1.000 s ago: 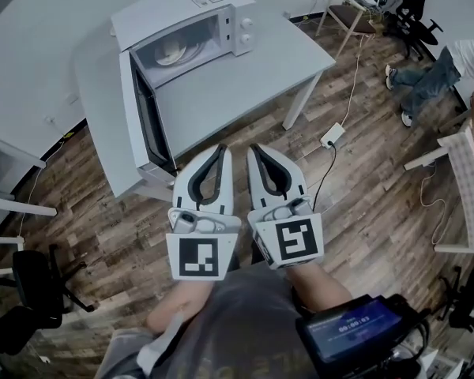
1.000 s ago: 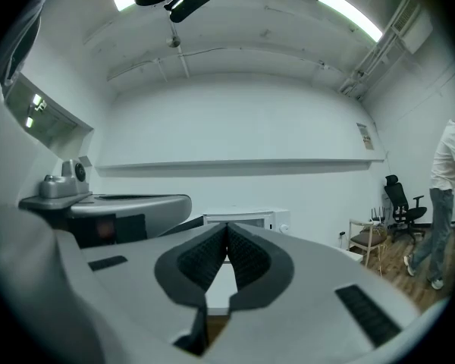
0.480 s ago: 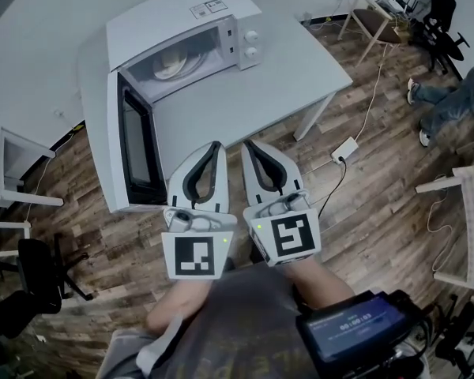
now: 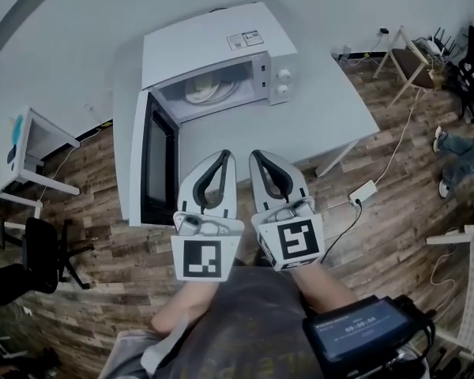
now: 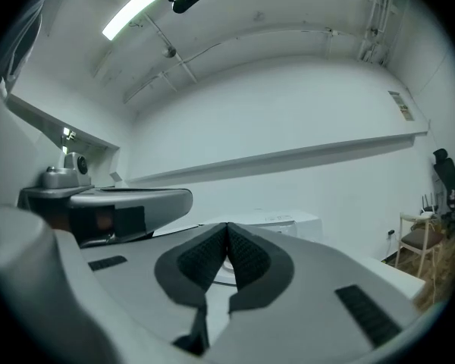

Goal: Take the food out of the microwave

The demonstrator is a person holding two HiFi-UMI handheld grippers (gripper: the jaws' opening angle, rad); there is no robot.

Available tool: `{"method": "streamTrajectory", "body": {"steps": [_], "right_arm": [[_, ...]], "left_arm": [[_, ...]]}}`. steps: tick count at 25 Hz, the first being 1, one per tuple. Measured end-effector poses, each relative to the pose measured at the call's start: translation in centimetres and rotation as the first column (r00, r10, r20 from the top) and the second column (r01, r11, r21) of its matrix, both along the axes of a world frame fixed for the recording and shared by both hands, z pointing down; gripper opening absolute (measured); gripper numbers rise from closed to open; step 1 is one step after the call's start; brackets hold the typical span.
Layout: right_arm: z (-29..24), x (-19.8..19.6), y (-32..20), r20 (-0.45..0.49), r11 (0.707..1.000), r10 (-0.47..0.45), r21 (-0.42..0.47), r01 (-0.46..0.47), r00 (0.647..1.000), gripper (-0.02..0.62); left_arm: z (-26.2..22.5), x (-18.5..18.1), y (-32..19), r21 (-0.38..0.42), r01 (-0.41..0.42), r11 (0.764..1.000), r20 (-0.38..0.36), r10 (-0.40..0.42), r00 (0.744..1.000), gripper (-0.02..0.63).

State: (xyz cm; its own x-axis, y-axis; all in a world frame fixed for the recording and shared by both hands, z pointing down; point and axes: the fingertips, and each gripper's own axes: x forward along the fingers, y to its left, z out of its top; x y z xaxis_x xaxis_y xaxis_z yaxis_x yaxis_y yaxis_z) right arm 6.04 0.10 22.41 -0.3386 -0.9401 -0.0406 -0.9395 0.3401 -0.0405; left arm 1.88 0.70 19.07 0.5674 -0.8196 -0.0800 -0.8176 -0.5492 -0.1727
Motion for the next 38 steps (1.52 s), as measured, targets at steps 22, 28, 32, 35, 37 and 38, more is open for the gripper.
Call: {"method": "streamTrajectory", "body": {"steps": [22,28,32,35,37,38], "right_arm": [[2.5,-3.0,-14.0,-0.034,0.99,-0.129,-0.054,0.127,0.991,0.003],[3.1,-4.0,-18.2,-0.04,0.985,-0.158,-0.073,0.155,0.987,0.003],[3.4,-5.3,-20.7,-0.054,0.98,-0.186,-0.076,0.181,0.981,0.003],[3.4,-6.4,-22.4,-0.066,0.976,-0.209,-0.076,0.204,0.976,0.003],[3.4,-7.0,-23.4,-0.066,0.974,-0.221,-0.074,0.216,0.973,0.003],[3.4,-7.2,-23.9,-0.065,0.972,-0.226,-0.073,0.221,0.972,0.003]], "left_arm": [[2.3,-3.1,-13.8,-0.051,0.136,0.989,-0.03,-0.138,0.99,0.008],[3.1,-3.9,-17.9,-0.065,0.156,0.986,-0.02,-0.157,0.987,0.008],[3.5,-5.1,-20.5,-0.077,0.182,0.98,-0.032,-0.185,0.982,0.008],[3.5,-6.1,-22.1,-0.07,0.201,0.977,-0.029,-0.203,0.979,0.008],[3.5,-6.5,-23.0,-0.067,0.207,0.976,-0.021,-0.208,0.978,0.008],[3.6,-6.7,-23.4,-0.069,0.209,0.975,-0.019,-0.211,0.977,0.008]]}}
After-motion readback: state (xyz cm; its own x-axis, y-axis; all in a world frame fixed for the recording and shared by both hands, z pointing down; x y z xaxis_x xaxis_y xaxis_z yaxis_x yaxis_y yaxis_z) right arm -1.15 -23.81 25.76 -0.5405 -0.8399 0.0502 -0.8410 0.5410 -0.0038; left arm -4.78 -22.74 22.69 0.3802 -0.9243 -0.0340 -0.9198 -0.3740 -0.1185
